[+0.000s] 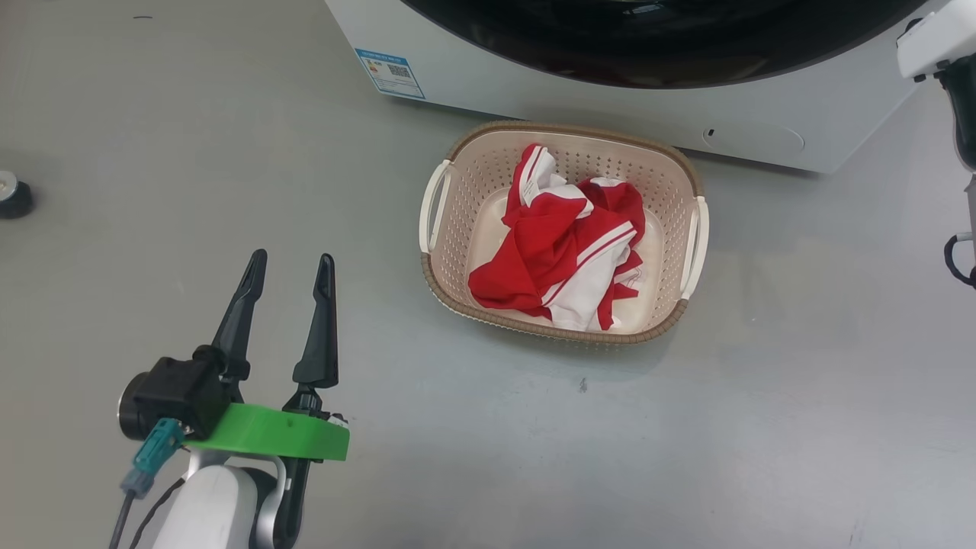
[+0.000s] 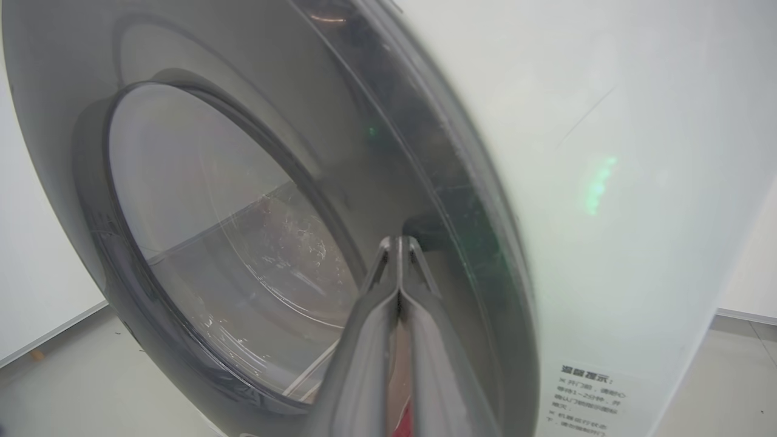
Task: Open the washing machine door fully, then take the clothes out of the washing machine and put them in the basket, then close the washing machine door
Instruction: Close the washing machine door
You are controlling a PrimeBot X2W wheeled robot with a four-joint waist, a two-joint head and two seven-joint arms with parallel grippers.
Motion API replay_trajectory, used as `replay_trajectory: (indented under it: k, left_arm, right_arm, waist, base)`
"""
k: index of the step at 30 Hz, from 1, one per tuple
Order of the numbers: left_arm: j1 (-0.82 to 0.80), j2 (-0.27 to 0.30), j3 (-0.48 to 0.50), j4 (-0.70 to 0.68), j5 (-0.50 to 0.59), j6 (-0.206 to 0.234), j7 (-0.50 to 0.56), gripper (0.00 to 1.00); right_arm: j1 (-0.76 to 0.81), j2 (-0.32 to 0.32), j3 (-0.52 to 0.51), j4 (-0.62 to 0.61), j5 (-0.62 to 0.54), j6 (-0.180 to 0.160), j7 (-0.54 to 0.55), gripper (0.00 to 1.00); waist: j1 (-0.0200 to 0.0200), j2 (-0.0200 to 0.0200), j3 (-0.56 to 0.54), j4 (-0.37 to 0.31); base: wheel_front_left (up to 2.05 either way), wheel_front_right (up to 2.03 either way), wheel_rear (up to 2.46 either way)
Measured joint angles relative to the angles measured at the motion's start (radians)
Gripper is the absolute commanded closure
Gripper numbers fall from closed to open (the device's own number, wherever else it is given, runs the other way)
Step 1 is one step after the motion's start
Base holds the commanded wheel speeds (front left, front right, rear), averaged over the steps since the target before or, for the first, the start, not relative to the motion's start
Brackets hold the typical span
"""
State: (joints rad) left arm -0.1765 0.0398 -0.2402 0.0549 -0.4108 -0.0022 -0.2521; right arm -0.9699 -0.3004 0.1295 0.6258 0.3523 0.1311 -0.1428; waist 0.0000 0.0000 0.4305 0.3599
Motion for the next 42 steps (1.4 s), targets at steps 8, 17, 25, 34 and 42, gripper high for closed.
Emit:
replay_trajectory:
  k: [8, 17, 25, 34, 42]
  left_arm:
    - [-0.003, -0.002, 0.018, 0.000, 0.000, 0.000, 0.000, 0.00]
    - [-0.003, -0.002, 0.036, 0.004, 0.017, 0.000, 0.000, 0.00]
    - [0.003, -0.002, 0.040, 0.019, 0.034, 0.000, 0.000, 0.00]
    - [0.035, -0.002, 0.050, 0.038, 0.046, -0.003, 0.000, 0.00]
    - [0.060, 0.003, 0.053, 0.051, 0.062, -0.003, 0.000, 0.00]
  right_arm:
    - [0.008, 0.063, 0.018, 0.023, 0.047, -0.002, -0.056, 1.00]
    - [0.165, 0.136, 0.066, 0.027, 0.094, -0.002, -0.090, 1.00]
    - [0.314, 0.147, 0.119, 0.012, 0.067, -0.002, -0.102, 1.00]
    - [0.451, 0.182, 0.110, -0.065, 0.048, -0.002, -0.105, 1.00]
    - [0.538, 0.206, 0.081, -0.167, 0.030, -0.021, -0.108, 0.00]
  waist:
    - [0.0000, 0.0000, -0.010, -0.019]
    - [0.0000, 0.0000, -0.036, -0.070]
    - [0.0000, 0.0000, -0.082, -0.120]
    - [0.0000, 0.0000, -0.140, -0.185]
    - [0.0000, 0.0000, -0.187, -0.236]
  base:
    - [0.00, 0.00, 0.00]
    - [0.00, 0.00, 0.00]
    - [0.00, 0.00, 0.00]
    - [0.00, 0.00, 0.00]
    - [0.00, 0.00, 0.00]
